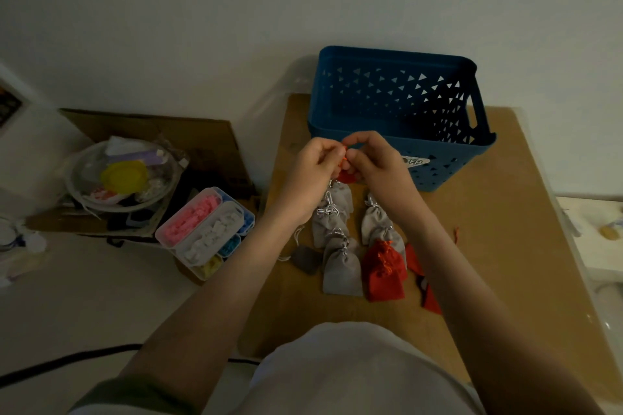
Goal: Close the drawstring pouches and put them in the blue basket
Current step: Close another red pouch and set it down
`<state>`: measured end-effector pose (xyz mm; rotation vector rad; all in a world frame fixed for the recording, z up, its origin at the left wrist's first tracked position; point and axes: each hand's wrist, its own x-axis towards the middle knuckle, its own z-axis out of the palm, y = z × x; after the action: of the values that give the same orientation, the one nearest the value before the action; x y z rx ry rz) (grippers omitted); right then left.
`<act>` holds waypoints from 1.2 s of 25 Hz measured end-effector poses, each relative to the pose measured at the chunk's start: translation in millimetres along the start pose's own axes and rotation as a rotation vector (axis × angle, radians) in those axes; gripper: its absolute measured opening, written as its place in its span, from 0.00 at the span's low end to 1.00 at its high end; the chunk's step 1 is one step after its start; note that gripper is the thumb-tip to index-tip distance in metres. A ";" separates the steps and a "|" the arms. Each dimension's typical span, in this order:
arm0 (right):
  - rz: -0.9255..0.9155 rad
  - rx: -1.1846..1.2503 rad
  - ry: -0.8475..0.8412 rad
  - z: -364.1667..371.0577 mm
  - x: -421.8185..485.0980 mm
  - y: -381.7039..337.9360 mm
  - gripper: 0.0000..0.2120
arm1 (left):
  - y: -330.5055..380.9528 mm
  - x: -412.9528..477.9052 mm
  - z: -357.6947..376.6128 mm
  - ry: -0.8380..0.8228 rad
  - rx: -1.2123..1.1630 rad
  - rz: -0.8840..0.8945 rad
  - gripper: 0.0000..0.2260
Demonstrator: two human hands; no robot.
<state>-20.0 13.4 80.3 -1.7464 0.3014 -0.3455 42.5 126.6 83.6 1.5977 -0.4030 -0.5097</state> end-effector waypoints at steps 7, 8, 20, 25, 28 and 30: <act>0.058 0.122 0.136 -19.1 0.7 6.7 0.23 | 0.4 3.6 -16.0 0.026 -0.109 -0.053 0.04; 0.043 0.141 0.113 -19.3 0.2 5.6 0.24 | 0.9 3.2 -16.4 0.012 -0.082 -0.040 0.04; 0.042 0.299 -0.108 4.2 -3.0 -1.7 0.04 | 21.3 4.4 -16.2 -0.070 0.176 0.318 0.03; 0.022 0.191 -0.052 1.6 -2.5 -8.5 0.05 | 23.8 4.1 -21.3 -0.056 0.093 0.292 0.03; 0.061 0.113 -0.168 -5.0 -0.6 -1.0 0.03 | 27.4 3.1 -26.0 -0.012 0.167 0.315 0.03; 0.085 0.165 -0.215 -9.4 0.5 1.5 0.03 | 27.7 4.9 -31.9 0.058 0.292 0.357 0.03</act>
<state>-23.2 4.4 80.6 -1.5872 0.1857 -0.1164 65.2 148.1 112.4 1.7649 -0.7277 -0.1348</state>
